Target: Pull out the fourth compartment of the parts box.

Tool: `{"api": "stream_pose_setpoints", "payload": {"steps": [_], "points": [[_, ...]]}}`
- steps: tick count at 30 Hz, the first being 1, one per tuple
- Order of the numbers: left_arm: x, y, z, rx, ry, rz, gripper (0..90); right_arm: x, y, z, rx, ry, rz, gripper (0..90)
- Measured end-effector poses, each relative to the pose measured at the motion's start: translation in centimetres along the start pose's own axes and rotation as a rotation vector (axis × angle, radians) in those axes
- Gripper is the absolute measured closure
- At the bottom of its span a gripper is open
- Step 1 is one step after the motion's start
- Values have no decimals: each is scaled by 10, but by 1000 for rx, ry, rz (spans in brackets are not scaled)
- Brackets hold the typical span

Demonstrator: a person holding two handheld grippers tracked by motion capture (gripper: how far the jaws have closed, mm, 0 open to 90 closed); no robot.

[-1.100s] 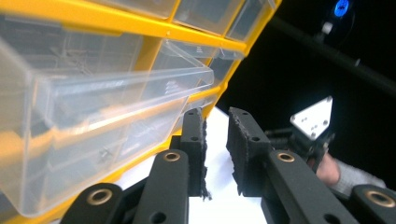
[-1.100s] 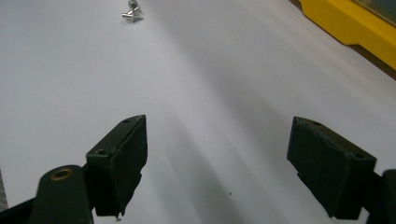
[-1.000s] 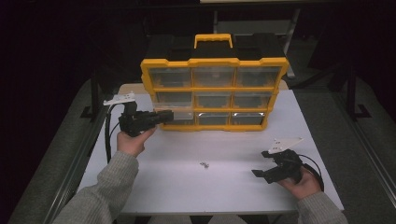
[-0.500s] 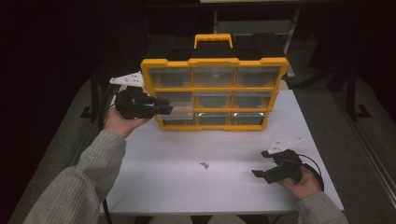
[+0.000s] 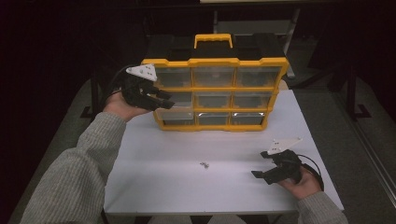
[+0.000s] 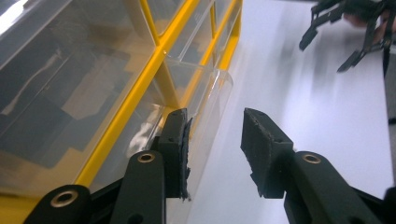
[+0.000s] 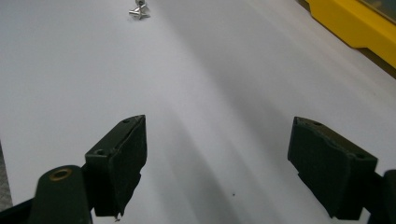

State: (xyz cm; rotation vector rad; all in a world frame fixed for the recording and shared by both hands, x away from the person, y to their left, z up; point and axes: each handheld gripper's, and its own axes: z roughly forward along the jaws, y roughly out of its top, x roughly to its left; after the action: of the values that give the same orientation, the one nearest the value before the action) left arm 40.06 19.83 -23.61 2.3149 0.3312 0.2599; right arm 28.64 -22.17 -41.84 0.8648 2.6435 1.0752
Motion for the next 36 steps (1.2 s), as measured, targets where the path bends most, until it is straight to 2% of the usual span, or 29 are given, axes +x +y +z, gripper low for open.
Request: {"api": "stream_pose_setpoints", "payload": {"steps": [2,4,15,19,23,25,30,36], "points": [[1,1,4,34,-1,28,606,0,0,0,0,-1,2,187],[3,2,8,56,-4,37,600,0,0,0,1,4,3,187],[7,0,27,139,-33,63,621,1,0,2,9,18,-8,187],[8,-1,30,154,-34,60,652,2,0,3,12,19,-8,187],[8,-1,34,166,-32,55,633,2,0,3,14,18,-11,187],[9,-2,34,179,-24,69,655,2,0,3,10,18,-12,187],[11,-2,33,181,-39,72,695,2,0,3,12,18,-12,187],[10,-3,32,179,-48,71,696,2,0,2,8,20,-11,187]]}}
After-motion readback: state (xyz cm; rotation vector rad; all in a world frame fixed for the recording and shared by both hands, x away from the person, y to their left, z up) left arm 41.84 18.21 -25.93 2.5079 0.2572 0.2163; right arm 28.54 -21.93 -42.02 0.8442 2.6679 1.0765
